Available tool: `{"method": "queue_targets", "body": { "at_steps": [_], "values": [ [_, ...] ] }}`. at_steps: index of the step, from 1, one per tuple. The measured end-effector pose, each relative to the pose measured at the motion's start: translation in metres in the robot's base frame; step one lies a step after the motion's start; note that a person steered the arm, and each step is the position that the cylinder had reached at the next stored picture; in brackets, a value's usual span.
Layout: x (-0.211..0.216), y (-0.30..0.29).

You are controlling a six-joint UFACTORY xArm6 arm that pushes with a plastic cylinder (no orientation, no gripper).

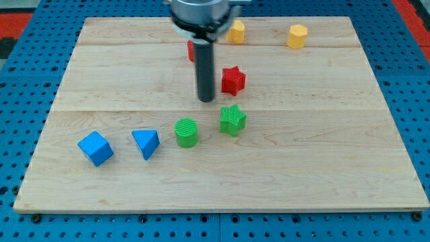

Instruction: Move the green circle towards bottom center

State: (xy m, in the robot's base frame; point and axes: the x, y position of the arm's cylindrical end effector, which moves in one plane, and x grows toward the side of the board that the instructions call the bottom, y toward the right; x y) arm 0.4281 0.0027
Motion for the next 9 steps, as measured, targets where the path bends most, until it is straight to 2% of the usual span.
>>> {"method": "queue_targets", "body": {
  "at_steps": [1, 2, 3, 4, 5, 8, 9],
  "values": [
    [0.043, 0.026],
    [0.065, 0.038],
    [0.040, 0.036],
    [0.040, -0.023],
    [0.045, -0.056],
    [0.037, -0.087],
    [0.041, -0.062]
  ]
}}
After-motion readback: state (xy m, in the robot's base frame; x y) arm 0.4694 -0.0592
